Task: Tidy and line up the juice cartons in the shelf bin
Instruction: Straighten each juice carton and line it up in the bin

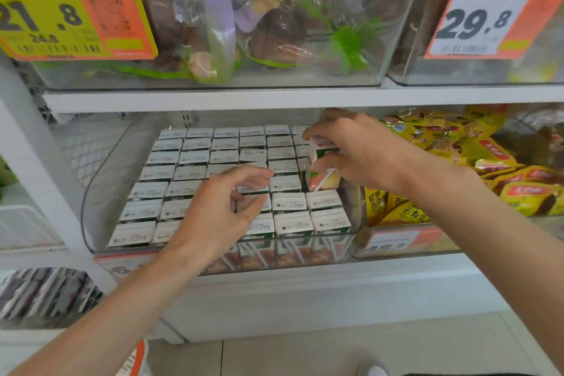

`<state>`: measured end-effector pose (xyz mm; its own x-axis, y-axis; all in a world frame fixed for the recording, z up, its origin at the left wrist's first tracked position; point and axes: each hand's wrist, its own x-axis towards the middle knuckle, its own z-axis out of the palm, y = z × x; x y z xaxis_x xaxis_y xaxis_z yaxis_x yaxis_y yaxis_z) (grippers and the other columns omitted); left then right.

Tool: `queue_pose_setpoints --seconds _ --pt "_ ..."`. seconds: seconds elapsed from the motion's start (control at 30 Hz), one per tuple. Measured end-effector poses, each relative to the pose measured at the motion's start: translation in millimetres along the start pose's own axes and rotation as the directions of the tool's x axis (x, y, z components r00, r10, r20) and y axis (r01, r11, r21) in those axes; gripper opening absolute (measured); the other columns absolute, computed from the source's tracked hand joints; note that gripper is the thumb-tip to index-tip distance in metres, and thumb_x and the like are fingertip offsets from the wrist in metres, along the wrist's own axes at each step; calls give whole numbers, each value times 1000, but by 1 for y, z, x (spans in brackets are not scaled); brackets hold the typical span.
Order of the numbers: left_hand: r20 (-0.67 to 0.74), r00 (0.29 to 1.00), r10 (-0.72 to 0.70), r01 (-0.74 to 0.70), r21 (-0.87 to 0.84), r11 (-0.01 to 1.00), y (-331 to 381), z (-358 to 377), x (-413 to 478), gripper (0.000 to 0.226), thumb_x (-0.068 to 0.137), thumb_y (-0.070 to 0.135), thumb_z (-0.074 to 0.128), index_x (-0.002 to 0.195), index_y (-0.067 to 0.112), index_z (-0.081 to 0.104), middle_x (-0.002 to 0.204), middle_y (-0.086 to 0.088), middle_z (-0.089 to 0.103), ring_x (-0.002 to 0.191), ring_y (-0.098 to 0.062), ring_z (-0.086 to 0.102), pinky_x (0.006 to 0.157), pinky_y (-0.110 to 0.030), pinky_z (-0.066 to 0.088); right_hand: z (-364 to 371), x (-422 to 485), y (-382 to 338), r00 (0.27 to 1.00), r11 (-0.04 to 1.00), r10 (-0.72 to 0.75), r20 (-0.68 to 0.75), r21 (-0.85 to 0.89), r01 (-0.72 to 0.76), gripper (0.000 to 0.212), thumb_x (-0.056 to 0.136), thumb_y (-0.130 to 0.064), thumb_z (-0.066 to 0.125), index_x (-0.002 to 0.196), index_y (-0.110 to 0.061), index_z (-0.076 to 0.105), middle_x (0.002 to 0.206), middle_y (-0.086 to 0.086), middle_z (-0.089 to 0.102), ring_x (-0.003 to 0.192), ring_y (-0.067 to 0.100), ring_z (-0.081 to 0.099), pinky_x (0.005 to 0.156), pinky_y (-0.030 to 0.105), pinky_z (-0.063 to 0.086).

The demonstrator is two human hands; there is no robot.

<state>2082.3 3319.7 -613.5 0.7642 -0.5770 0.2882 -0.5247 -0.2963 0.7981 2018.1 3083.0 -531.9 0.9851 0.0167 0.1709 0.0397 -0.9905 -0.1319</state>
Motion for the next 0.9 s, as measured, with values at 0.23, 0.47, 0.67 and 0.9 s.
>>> queue_pose_setpoints --seconds 0.23,0.47,0.67,0.9 --pt "17 1000 7 -7 3 1000 -2 0 -1 36 95 7 73 117 35 73 107 21 73 109 5 65 88 -12 51 5 5 0 999 1000 -24 -26 -13 23 44 93 -22 80 133 -12 66 127 10 64 121 36 62 95 48 53" --pt "28 1000 -1 1 8 1000 -1 1 0 34 96 7 72 117 33 73 107 20 74 109 5 65 85 -9 49 13 8 0 1000 1000 -14 6 22 14 52 90 -25 84 137 -14 66 129 12 66 122 36 63 98 49 54" --pt "21 1000 -11 11 -4 1000 -2 0 0 34 96 8 72 116 35 74 106 24 73 109 8 64 88 -8 48 34 12 -1 989 996 71 129 -69 -62 58 89 -39 83 141 -27 59 131 10 66 127 35 58 98 38 49" --pt "23 1000 -11 11 8 1000 -3 -2 -1 34 96 10 72 116 37 73 107 31 71 109 9 64 90 -8 47 29 17 -1 972 999 -11 236 -47 22 24 99 -35 72 117 -20 78 119 1 67 110 26 64 92 36 51"
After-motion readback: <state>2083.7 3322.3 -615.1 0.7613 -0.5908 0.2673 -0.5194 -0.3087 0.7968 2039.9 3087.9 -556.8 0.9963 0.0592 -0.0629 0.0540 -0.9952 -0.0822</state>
